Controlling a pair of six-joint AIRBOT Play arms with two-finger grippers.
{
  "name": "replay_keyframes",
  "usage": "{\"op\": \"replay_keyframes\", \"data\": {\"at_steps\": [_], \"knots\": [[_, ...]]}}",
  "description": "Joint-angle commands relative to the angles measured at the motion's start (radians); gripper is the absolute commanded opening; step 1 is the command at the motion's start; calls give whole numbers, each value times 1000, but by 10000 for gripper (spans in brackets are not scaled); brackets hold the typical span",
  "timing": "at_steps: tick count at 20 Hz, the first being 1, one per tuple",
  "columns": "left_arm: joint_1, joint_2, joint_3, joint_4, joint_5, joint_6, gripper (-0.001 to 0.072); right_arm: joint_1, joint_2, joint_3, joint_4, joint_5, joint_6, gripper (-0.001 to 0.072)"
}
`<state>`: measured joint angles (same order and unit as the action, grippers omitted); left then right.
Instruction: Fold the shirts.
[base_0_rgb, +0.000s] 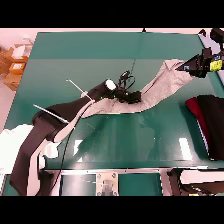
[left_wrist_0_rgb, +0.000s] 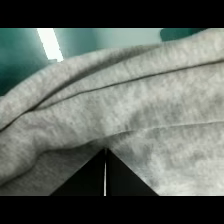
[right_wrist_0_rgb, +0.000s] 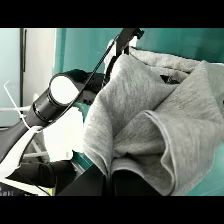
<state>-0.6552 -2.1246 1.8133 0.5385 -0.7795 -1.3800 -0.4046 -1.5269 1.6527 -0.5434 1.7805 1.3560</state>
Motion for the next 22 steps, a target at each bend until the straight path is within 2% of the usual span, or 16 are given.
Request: {"op": "replay_keyframes", "data": {"at_steps": [1, 5, 7, 11, 15, 19, 20, 21, 22], "knots": [[20, -8, 48, -18, -112, 2, 25, -1, 6, -5, 0, 2, 3, 13], [169, 9, 221, 40, -569, -24, 24, 25, 13, -6, 1, -19, 46, 13], [264, 74, 256, 118, -704, -63, 23, 107, 14, -31, 1, -60, 81, 14], [444, 280, 256, 322, -741, -87, 24, 427, 11, -143, 1, -349, 80, 13], [576, 436, 256, 331, -752, -83, 25, 769, -69, -171, 1, -709, 74, 14], [631, 476, 253, 331, -812, -50, 25, 1008, -251, -168, 13, -1115, 73, 14], [632, 476, 244, 346, -817, -48, 25, 1049, -296, -156, 12, -1201, 72, 42], [632, 475, 232, 348, -821, -42, 25, 1069, -329, -140, 9, -1219, 66, 240], [632, 475, 221, 349, -828, -25, 25, 1066, -340, -130, 7, -1176, 21, 488]]}}
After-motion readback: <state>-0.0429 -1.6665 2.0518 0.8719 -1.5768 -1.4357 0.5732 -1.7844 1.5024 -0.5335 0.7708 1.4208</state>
